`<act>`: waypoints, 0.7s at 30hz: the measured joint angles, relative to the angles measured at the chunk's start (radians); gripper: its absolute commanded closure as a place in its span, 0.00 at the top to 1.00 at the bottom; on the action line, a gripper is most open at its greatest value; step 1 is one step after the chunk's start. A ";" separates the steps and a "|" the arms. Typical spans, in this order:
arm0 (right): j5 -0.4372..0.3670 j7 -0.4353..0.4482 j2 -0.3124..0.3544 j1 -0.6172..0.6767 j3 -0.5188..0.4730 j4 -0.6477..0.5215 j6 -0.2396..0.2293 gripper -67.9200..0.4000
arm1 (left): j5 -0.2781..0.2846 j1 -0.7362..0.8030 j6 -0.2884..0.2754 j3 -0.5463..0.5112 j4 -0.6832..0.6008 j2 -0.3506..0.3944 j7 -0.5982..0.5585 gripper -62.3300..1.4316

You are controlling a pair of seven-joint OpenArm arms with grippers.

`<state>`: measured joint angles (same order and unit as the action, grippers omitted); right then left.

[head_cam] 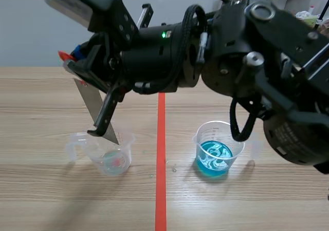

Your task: Do the redox reaction experiment

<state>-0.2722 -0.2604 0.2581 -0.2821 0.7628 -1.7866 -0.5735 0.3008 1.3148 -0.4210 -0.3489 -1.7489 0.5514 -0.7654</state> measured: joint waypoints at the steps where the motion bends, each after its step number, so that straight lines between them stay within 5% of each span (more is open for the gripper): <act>1: -0.017 -0.018 0.000 0.000 -0.008 -0.025 0.000 0.01 | 0.032 0.000 0.000 0.000 0.000 0.000 0.002 1.00; 6: -0.091 -0.103 0.000 0.000 -0.036 -0.130 0.001 0.01 | 0.113 0.000 -0.002 0.000 0.002 0.000 0.013 1.00; 14: -0.190 -0.241 -0.031 -0.030 -0.054 -0.154 0.037 0.01 | 0.120 0.000 -0.002 0.000 0.002 0.000 0.018 1.00; 21: -0.227 -0.258 -0.036 -0.069 -0.054 -0.153 0.053 0.01 | 0.120 0.000 -0.002 0.000 0.002 0.000 0.021 1.00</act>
<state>-0.4992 -0.5186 0.2218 -0.3508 0.7086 -1.9400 -0.5201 0.4206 1.3148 -0.4225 -0.3489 -1.7466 0.5514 -0.7444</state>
